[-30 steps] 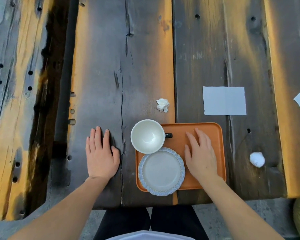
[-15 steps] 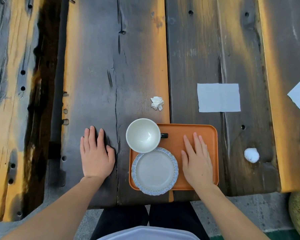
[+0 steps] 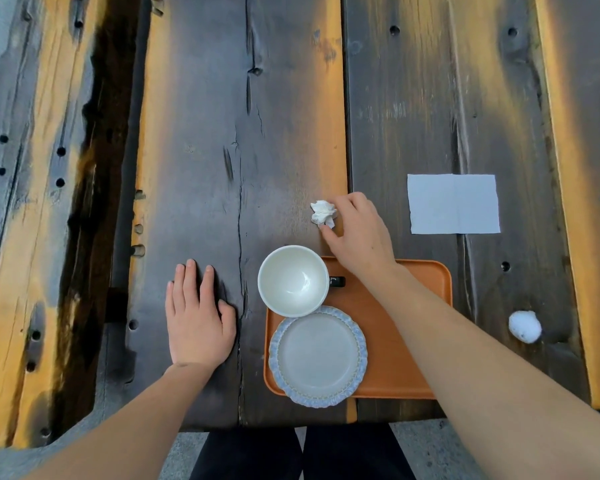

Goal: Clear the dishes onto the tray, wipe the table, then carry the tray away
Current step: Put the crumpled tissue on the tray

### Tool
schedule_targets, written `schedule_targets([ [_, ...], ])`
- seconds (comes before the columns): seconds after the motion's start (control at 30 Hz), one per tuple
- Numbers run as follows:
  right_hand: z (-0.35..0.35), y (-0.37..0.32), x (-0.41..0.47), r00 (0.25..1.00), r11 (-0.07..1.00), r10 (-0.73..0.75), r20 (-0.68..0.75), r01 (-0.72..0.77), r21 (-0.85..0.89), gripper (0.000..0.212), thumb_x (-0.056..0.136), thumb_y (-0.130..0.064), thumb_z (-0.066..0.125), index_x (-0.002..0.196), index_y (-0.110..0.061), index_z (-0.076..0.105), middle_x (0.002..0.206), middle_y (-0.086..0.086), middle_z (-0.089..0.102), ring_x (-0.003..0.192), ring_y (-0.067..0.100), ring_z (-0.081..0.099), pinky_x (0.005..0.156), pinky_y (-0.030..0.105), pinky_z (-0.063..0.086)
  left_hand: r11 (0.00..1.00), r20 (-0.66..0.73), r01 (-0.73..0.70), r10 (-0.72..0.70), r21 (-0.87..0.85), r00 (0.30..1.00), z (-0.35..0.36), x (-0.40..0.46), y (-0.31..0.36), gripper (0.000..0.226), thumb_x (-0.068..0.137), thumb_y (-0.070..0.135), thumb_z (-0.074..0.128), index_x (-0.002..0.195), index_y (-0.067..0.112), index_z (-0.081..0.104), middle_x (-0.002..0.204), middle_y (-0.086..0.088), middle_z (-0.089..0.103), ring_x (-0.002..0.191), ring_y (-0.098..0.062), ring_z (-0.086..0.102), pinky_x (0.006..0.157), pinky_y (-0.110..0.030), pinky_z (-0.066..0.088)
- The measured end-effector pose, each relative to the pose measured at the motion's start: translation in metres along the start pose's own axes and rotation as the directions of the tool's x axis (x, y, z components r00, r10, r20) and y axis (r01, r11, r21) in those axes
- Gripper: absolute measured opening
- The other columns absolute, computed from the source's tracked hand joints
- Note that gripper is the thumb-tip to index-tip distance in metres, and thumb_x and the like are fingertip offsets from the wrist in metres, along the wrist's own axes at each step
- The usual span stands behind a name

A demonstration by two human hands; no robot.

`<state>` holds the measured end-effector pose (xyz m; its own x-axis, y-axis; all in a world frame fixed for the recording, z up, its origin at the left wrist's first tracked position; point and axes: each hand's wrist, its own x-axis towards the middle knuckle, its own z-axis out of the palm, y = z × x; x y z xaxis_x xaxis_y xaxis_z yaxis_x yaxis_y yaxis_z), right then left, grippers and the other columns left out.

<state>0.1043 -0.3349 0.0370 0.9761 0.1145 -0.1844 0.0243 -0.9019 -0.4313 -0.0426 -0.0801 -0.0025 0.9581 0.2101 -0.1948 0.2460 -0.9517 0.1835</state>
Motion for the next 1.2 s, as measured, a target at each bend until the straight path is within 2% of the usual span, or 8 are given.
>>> schedule_targets([
  [0.2, 0.009, -0.001, 0.005, 0.999, 0.999, -0.050, -0.020, 0.050, -0.004, 0.024, 0.093, -0.026, 0.061, 0.116, -0.021, 0.063, 0.107, 0.001, 0.058, 0.101, 0.020, 0.053, 0.073, 0.038, 0.054, 1.000, -0.006, 0.000, 0.000, -0.010, 1.000, -0.001, 0.000, 0.001, 0.063, 0.092, 0.032, 0.031, 0.148, 0.006, 0.042, 0.162, -0.021, 0.026, 0.153, -0.036, 0.016, 0.126, -0.050, 0.012],
  [0.37, 0.006, 0.009, 0.001, 0.999, 0.999, -0.052, -0.008, 0.052, 0.005, 0.015, 0.096, -0.025, 0.057, 0.107, -0.018, 0.064, 0.097, 0.000, 0.059, 0.093, 0.020, 0.053, 0.068, 0.032, 0.045, 1.000, 0.006, 0.006, -0.006, -0.002, 1.000, -0.002, 0.000, 0.000, 0.063, 0.093, 0.033, 0.031, 0.149, 0.007, 0.040, 0.163, -0.019, 0.025, 0.154, -0.035, 0.015, 0.126, -0.050, 0.012],
  [0.53, -0.010, 0.016, -0.022, 0.991, 0.976, 0.018, -0.134, 0.012, 0.217, 0.015, 0.095, -0.024, 0.061, 0.108, -0.020, 0.066, 0.097, -0.004, 0.058, 0.085, 0.012, 0.056, 0.070, 0.034, 0.052, 1.000, 0.008, 0.009, -0.009, 0.005, 1.000, -0.001, 0.000, -0.001, 0.063, 0.092, 0.032, 0.031, 0.149, 0.006, 0.040, 0.163, -0.020, 0.024, 0.154, -0.035, 0.014, 0.126, -0.050, 0.011],
  [0.63, -0.018, 0.024, -0.054, 0.982, 0.966, 0.065, -0.176, -0.018, 0.256, 0.015, 0.094, -0.021, 0.062, 0.108, -0.018, 0.066, 0.096, -0.004, 0.057, 0.083, 0.012, 0.056, 0.069, 0.036, 0.054, 1.000, 0.014, 0.010, -0.010, 0.006, 1.000, -0.001, 0.001, 0.000, 0.063, 0.092, 0.032, 0.031, 0.150, 0.006, 0.039, 0.163, -0.020, 0.024, 0.154, -0.035, 0.014, 0.126, -0.050, 0.010],
  [0.77, -0.015, 0.036, -0.095, 0.993, 0.987, -0.016, -0.120, 0.035, 0.159, 0.019, 0.092, -0.017, 0.068, 0.111, -0.015, 0.069, 0.098, -0.002, 0.060, 0.086, 0.013, 0.058, 0.066, 0.034, 0.055, 1.000, 0.017, 0.013, -0.013, 0.006, 1.000, -0.001, 0.000, 0.000, 0.063, 0.092, 0.031, 0.033, 0.150, 0.006, 0.039, 0.163, -0.020, 0.023, 0.154, -0.035, 0.014, 0.126, -0.050, 0.011],
  [0.87, -0.013, 0.040, -0.112, 0.997, 0.993, 0.027, -0.069, -0.019, 0.116, 0.022, 0.091, -0.020, 0.069, 0.112, -0.017, 0.068, 0.101, -0.004, 0.062, 0.088, 0.008, 0.057, 0.068, 0.026, 0.055, 1.000, 0.012, 0.014, -0.014, 0.006, 1.000, 0.000, 0.000, 0.000, 0.062, 0.093, 0.030, 0.034, 0.150, 0.006, 0.039, 0.163, -0.020, 0.024, 0.154, -0.035, 0.014, 0.126, -0.050, 0.011],
  [1.2, -0.013, 0.055, -0.102, 1.000, 0.991, -0.010, -0.028, 0.013, 0.132, 0.021, 0.090, -0.020, 0.069, 0.111, -0.016, 0.069, 0.101, -0.003, 0.061, 0.089, 0.010, 0.057, 0.069, 0.027, 0.054, 1.000, -0.019, -0.001, 0.001, -0.013, 1.000, 0.002, 0.000, -0.001, 0.061, 0.092, 0.029, 0.034, 0.148, 0.003, 0.040, 0.162, -0.021, 0.025, 0.153, -0.037, 0.015, 0.126, -0.051, 0.013],
])
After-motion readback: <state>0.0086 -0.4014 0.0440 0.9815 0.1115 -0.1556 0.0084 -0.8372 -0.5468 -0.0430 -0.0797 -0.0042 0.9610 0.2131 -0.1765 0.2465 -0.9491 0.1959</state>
